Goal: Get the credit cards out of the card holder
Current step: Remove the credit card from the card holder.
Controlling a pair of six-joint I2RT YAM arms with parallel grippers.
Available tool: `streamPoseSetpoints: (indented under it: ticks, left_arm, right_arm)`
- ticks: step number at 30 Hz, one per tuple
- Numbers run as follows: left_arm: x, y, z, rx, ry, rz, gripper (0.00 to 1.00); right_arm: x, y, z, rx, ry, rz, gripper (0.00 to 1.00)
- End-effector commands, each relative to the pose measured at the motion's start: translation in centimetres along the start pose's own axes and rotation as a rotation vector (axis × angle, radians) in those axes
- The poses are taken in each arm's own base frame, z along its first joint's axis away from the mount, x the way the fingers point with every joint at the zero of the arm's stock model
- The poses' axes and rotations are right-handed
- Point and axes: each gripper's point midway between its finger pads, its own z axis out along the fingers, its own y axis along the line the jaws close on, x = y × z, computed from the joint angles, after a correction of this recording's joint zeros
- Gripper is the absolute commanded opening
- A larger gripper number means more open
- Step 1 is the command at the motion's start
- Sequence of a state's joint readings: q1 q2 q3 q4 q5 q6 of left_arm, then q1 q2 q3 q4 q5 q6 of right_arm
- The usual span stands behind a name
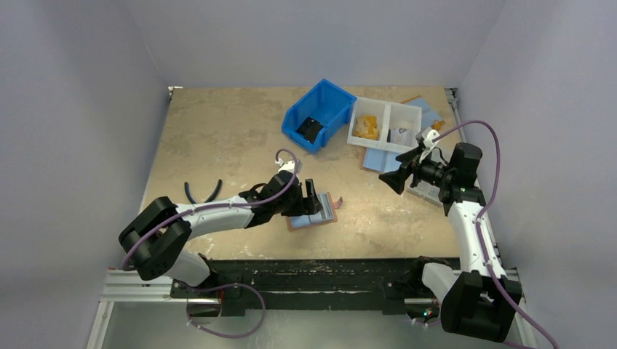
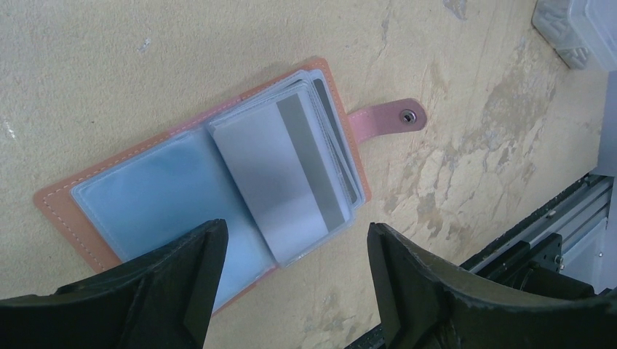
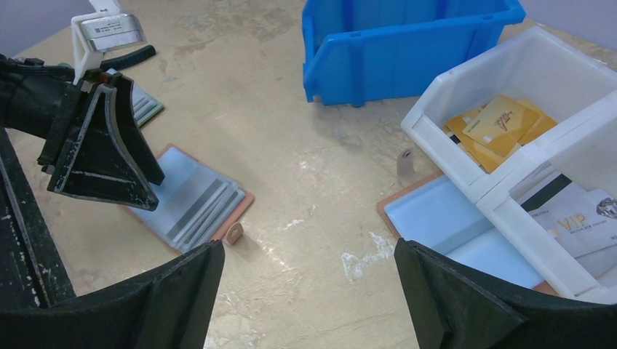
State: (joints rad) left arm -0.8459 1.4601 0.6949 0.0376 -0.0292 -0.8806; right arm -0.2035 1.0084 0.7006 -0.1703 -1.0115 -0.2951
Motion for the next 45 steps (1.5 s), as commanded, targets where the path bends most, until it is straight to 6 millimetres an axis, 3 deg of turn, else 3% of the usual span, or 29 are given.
streamPoseSetpoints:
  ticks: [1,13,24,27,31,39,45]
  left_arm:
    - [-1.3,-0.8,-0.5,0.026,-0.066,0.006,0.74]
    - [-1.6,-1.2,-1.0,0.043,-0.08,-0.011,0.73]
    - [-2.9,-1.2,-2.1,0.026,-0.15,-0.025,0.76]
    - [-3.2,-1.5,-2.7,0.058,-0.18,-0.045,0.81]
    - [-3.0,-1.9,-3.1,0.113,-0.193,-0.104,0.96]
    - [-2.8,-2.5,-3.0,0.158,-0.178,-0.123,0.87]
    - [-2.1,-2.2,-1.3,0.084,-0.107,-0.112,0.82]
  right_arm:
    - [-0.7,-0.3,-0.2,0.022,-0.02,-0.025,0.99]
    - [-0.7,-0.6,-0.2,0.044,-0.021,-0.007,0.99]
    - [-1.1,-2.6,-0.4,0.161,-0.026,0.043,0.99]
    - [-1.0,-2.4,-0.4,0.152,-0.019,0.039,0.99]
    - [-0.8,-2.2,-0.3,0.133,0.001,0.047,0.99]
    - [-0.1,-1.3,0.0,0.055,0.049,0.054,0.99]
    - [1.6,-0.5,0.9,-0.029,0.142,0.071,0.99]
